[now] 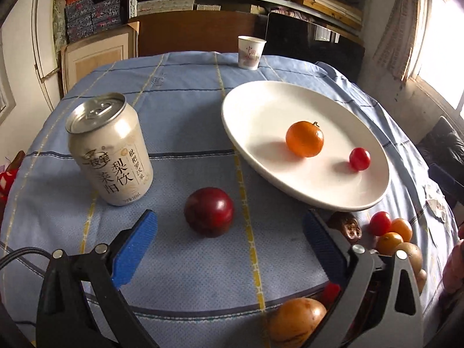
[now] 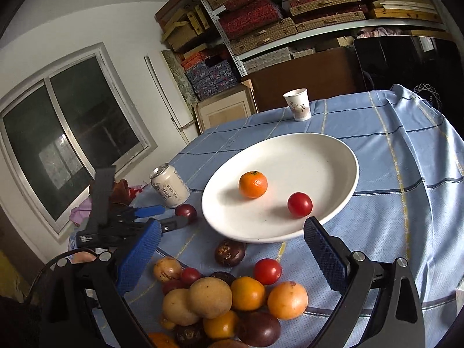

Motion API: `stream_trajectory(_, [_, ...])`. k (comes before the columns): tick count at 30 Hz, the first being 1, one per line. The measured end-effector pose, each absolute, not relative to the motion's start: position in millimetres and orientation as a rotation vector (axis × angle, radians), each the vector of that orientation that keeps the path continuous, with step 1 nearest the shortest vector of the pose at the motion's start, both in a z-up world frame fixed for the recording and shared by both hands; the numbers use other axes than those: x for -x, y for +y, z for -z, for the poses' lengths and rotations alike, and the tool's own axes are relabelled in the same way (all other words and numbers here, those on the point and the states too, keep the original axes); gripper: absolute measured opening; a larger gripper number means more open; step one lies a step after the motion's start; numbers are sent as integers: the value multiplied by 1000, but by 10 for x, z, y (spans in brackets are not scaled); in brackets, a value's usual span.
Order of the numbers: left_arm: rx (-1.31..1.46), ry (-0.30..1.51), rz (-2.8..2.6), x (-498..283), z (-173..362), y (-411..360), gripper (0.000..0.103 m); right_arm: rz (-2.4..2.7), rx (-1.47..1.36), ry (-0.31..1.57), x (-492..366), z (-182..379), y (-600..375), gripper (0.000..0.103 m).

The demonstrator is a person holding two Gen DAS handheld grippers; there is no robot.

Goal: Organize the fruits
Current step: 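Grasp the dark red plum with the left tool while the right tool grasps a tan round fruit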

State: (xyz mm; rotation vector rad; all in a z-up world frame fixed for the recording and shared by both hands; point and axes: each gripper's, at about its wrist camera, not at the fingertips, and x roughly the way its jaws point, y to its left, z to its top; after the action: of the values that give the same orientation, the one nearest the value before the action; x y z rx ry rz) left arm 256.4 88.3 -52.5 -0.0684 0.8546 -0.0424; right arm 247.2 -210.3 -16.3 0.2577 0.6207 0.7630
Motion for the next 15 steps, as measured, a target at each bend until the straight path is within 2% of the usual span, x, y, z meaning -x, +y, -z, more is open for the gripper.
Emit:
stream_trajectory(2, [69, 868, 37, -2595, 566, 896, 93, -760, -268, 613, -2449, 153, -2132, 99])
stream_trajectory(6, [93, 909, 40, -2667, 649, 950, 73, -754, -277, 619, -2459, 168, -2154, 99])
stream_trajectory(15, [33, 899, 26, -2778, 683, 884, 72, -767, -264, 643, -2471, 202, -2097, 99])
